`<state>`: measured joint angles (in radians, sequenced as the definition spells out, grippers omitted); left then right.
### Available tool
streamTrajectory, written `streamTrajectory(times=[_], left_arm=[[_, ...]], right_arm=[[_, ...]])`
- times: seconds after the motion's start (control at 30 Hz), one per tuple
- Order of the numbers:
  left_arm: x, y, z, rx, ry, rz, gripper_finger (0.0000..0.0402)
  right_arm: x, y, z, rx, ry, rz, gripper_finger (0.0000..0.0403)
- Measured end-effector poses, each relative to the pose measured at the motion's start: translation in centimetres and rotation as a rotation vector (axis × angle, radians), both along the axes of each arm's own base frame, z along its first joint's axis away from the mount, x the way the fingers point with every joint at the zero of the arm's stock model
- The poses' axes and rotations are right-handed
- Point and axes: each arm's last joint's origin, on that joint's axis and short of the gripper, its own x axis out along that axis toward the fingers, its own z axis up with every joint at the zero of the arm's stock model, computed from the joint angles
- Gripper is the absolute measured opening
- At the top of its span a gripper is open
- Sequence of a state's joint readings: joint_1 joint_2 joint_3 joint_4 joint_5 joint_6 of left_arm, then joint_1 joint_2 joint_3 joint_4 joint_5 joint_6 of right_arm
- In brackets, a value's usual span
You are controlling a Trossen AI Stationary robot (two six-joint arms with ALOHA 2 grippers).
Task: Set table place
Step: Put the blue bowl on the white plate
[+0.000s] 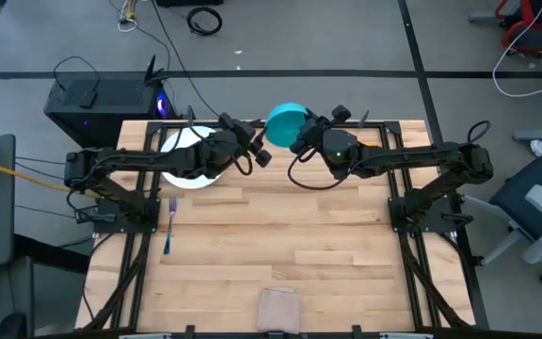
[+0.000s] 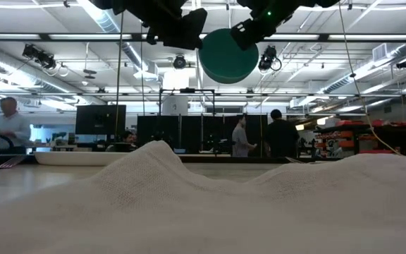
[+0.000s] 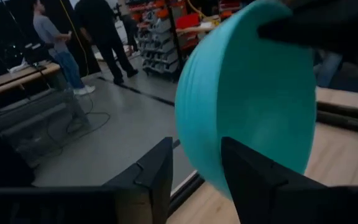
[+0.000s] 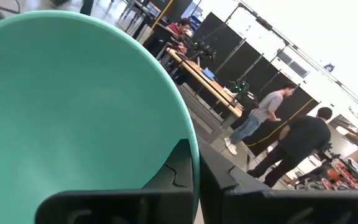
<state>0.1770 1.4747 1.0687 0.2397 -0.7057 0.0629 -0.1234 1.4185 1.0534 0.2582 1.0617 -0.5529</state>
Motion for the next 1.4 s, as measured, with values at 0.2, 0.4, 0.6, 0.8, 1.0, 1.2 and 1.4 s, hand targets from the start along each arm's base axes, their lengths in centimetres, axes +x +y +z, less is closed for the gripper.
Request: streamTrajectory(times=[0.2,0.4,0.6,0.8,1.0,1.2,1.4], left_arm=[[0.2,0.5,-0.3,0.000,-0.011,0.013,0.0146],[0.8,0.9,-0.9,0.001,-0.016,0.023,0.0148],[1.0,1.3,-1.3,0.001,-0.006,0.031,0.0119],[1.0,1.6,-1.4,-0.002,-0.022,0.067,0.0026],[1.1,1.5,-1.5,-0.031,-0.048,0.065,0.0023],[1.0,1.6,-1.6,-0.035,-0.041,0.061,0.0020],[1.0,1.7,-1.7,-0.046,-0.046,0.059,0.0016]], right_arm=[[0.0,0.0,0.0,0.004,-0.005,0.018,0.0004],[0.1,0.0,0.0,0.007,-0.009,0.027,0.0004],[0.1,0.0,0.0,0.008,-0.010,0.032,0.0005],[0.1,0.0,-0.1,0.012,-0.017,0.032,0.0005],[0.1,0.1,0.0,0.011,-0.018,0.037,0.0006],[0.2,0.1,0.0,0.011,-0.014,0.056,0.0032],[0.3,0.2,-0.1,0.013,-0.001,0.095,0.0083]])
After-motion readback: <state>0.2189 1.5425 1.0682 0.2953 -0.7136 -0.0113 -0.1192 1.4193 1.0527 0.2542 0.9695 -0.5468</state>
